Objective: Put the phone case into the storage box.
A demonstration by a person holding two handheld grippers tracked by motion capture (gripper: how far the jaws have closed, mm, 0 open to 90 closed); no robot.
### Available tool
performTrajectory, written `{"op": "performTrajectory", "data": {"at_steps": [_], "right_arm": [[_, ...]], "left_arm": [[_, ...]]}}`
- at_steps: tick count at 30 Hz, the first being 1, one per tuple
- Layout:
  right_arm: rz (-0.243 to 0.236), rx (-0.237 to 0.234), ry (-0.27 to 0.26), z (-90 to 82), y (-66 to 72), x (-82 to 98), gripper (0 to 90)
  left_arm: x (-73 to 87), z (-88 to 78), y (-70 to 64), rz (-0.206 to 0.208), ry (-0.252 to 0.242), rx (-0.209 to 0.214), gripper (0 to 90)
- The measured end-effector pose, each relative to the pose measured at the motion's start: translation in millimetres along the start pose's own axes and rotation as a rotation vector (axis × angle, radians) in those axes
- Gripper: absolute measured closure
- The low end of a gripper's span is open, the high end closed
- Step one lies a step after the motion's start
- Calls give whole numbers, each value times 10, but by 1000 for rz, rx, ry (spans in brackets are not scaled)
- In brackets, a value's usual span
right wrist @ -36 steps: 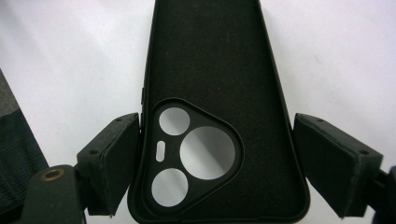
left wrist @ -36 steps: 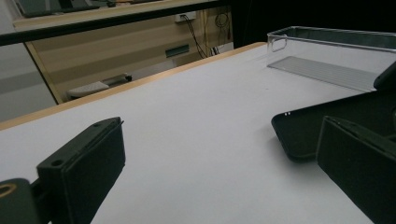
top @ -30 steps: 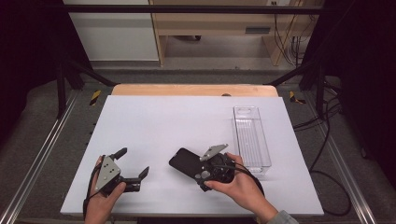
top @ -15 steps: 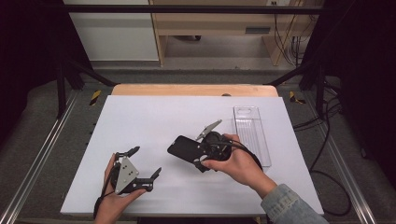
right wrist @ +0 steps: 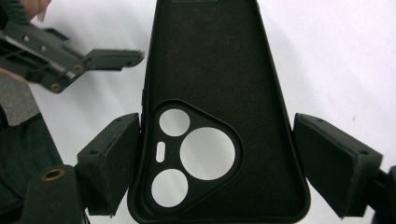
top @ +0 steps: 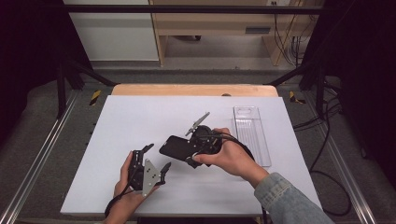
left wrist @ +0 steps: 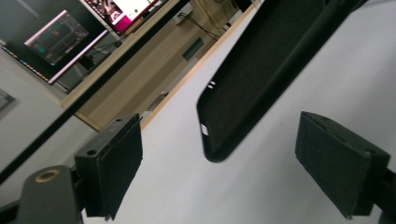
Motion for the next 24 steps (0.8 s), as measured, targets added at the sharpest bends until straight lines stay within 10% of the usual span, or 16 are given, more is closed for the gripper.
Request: {"op": "performTrajectory", "data": {"at_steps": [24], "right_arm": [[-30,-47,0,22,118,-194,172]], "left_arm": [[-156,25,-134,225,-22,-88,590]]}}
Point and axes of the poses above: each handheld gripper's, and its own axes: z roughly forward along the jaws, x roughly out of its underside, y roughly to its left, the point moved 5 cm from there along z, roughly forward along the jaws, and after that the axes turned 8 degrees about y, right-handed, at the moved point
